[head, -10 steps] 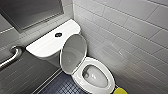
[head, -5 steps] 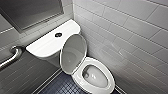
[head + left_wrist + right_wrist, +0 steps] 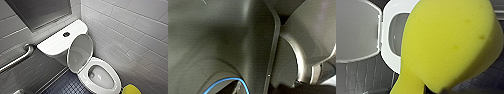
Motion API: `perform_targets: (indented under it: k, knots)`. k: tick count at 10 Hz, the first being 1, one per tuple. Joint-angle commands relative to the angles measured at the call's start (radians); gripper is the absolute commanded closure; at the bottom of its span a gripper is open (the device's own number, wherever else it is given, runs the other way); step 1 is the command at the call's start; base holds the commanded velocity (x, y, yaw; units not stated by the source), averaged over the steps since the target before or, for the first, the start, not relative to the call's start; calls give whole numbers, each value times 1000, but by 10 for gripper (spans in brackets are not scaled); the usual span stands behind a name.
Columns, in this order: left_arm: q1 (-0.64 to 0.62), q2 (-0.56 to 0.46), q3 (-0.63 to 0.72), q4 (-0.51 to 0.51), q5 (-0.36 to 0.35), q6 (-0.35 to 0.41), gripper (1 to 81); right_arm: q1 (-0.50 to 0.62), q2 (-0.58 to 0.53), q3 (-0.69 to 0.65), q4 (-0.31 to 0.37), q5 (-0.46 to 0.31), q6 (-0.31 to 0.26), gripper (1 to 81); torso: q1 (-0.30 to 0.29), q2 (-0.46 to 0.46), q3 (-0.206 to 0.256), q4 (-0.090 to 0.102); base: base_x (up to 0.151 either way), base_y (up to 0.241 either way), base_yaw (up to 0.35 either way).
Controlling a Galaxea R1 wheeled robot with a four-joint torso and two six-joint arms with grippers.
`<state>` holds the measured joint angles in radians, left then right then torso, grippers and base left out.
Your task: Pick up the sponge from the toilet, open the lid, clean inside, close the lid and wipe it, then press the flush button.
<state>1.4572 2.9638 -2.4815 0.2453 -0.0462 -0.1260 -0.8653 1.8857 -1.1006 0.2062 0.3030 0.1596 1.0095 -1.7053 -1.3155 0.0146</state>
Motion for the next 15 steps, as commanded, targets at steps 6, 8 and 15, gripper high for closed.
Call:
perform_targets:
  k: [6, 8, 15]
  knots:
    - [35, 5, 19, -6, 80, 5, 10, 449, 401, -282, 59, -484, 11, 811, 0, 0, 0, 29, 0, 0, 0]
    - [35, 6, 19, -8, 81, 5, 10, 507, 557, -455, 65, -546, 11, 811, 0, 0, 0, 29, 0, 0, 0]
    - [33, 8, 19, -6, 81, 3, 10, 628, 893, -830, 76, -574, 159, 811, 0, 0, 0, 29, 0, 0, 0]
